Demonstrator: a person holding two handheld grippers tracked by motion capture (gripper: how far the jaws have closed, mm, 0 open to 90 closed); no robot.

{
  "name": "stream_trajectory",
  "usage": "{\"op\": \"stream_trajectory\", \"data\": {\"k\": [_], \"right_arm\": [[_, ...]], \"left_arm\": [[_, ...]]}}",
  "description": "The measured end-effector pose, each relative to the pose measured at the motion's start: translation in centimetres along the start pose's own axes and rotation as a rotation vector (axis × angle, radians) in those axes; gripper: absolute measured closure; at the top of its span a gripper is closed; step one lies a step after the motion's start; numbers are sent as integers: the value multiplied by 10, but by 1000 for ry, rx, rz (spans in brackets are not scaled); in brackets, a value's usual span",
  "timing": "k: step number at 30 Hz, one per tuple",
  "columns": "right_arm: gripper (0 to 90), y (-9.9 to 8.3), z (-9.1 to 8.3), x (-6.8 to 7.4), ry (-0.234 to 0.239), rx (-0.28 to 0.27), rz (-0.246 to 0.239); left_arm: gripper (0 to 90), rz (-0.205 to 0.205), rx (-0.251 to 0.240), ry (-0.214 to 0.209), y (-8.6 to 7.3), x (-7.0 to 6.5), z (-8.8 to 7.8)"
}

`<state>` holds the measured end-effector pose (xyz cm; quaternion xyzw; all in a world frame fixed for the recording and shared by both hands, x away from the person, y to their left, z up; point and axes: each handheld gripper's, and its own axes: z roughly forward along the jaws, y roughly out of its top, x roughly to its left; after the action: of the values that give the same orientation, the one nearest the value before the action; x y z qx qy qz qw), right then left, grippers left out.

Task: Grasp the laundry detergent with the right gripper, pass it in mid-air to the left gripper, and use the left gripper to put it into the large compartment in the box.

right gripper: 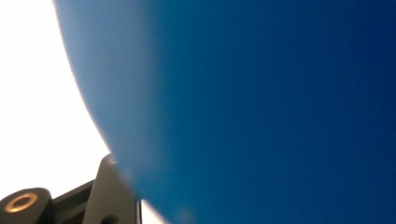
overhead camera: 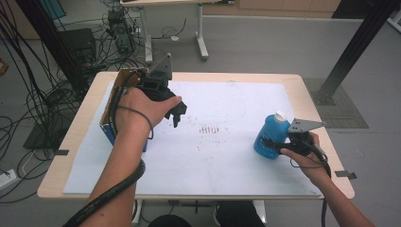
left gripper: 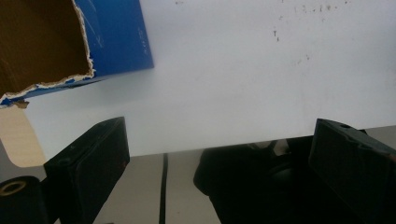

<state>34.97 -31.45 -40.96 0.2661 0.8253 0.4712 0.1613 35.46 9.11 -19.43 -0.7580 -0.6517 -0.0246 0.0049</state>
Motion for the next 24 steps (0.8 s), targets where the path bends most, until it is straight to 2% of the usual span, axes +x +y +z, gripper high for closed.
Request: {"op": "stream_trajectory", "data": {"k": [11, 17, 24], "right_arm": [[458, 0, 0, 0, 0, -1, -1], [456, 1, 0, 0, 0, 3, 6], [456, 3, 0, -1, -7, 17, 13]], "left_arm": [[56, 14, -4, -1, 5, 0, 0], [57, 26, -12, -1, 7, 0, -7], [58, 34, -8, -6, 9, 4, -10]]}}
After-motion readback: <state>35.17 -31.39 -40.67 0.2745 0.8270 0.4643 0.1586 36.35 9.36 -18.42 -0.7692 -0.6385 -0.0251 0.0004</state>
